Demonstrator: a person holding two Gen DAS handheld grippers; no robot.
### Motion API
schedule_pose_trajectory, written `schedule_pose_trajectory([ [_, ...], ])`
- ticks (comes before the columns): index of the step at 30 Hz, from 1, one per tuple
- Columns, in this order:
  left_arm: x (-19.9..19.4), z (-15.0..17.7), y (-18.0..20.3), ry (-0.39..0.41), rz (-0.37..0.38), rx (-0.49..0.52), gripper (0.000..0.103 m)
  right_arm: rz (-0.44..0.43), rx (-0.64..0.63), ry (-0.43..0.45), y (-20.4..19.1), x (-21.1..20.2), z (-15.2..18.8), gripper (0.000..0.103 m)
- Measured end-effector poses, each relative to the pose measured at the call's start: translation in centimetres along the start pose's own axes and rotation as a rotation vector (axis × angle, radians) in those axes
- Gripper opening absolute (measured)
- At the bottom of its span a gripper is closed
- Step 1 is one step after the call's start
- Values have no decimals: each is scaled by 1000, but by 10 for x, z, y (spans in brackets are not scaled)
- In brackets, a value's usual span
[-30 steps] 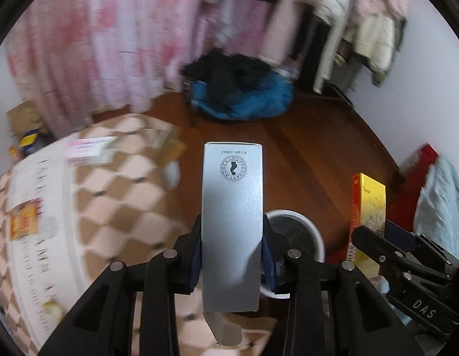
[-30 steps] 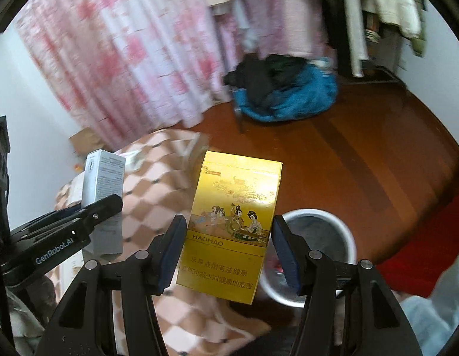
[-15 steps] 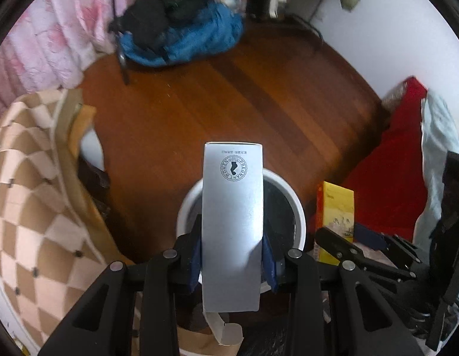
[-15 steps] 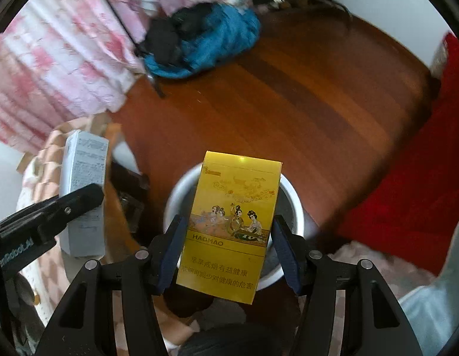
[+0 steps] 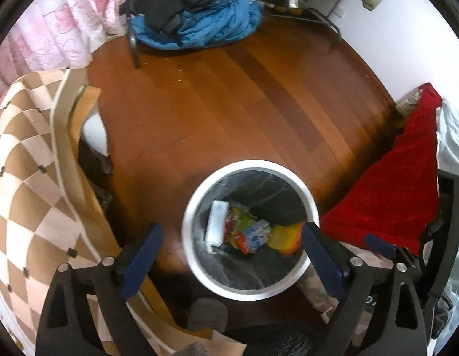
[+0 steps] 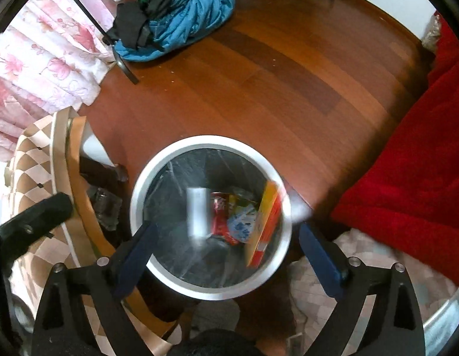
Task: Collect trash
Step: 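Open both tools to drop the grey box and yellow box into the bin, then grasp the lemon peel with the left tool while the right tool grasps the clear plastic lid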
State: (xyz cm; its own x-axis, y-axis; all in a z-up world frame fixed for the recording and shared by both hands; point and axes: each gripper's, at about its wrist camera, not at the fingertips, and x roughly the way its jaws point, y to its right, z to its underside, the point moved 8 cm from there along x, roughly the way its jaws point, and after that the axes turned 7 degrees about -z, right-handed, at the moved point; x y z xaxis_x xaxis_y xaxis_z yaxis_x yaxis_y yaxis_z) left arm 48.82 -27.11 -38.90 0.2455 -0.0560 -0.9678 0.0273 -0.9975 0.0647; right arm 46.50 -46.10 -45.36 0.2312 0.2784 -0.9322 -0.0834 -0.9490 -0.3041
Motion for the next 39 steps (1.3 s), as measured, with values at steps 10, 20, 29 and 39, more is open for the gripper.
schedule_pose_trajectory([
  [10,-11,20,-18,-14,-69,-13,95,99,-13,-54,-1,-14,20,103],
  [20,-59,25,-27,58,-76,-39,95,126,-48,-28,-25,-58,27,103],
  [29,-137,18,-46,200,-89,-79,95,57,-73,76,-64,-133,23,103],
  [39,-213,44,-160,310,-198,-290,95,-107,-184,194,-170,-207,23,103],
])
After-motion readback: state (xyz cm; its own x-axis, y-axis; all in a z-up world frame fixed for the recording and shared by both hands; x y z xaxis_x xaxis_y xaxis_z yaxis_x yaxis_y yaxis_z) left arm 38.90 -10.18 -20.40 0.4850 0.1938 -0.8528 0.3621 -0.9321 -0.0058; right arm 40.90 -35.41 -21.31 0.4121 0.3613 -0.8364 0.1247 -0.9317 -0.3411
